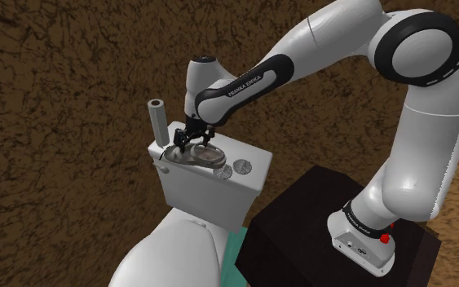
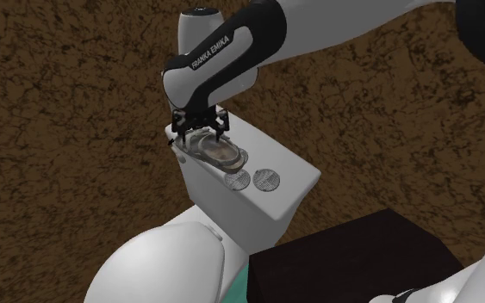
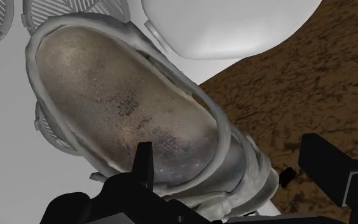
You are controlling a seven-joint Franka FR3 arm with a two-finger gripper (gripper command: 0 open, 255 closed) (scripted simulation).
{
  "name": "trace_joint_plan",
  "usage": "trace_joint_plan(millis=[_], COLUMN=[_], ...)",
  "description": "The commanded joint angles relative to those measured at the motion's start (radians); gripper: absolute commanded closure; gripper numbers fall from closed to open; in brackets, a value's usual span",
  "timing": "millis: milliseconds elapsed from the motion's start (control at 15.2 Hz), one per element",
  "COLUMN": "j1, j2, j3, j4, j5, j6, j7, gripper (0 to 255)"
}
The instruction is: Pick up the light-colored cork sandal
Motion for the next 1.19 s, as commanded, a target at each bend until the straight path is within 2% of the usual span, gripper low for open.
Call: trace_joint_plan(millis=[0,330,396,1122], j1=[0.004,0.009,0.008,0.006], j2=[0.02,0.052,0.053,0.034], j3=[-0.004,-0.01,-0.01,-0.006], j4=[0.002,-0.005,-0.005,-0.002], j5=[-0.007,-0.017,-0.017,-0.011], j6=[0.018,0.057,0.057,0.035], j7=[0.004,0.007,0.006,0.005], gripper=[0,0,255,255])
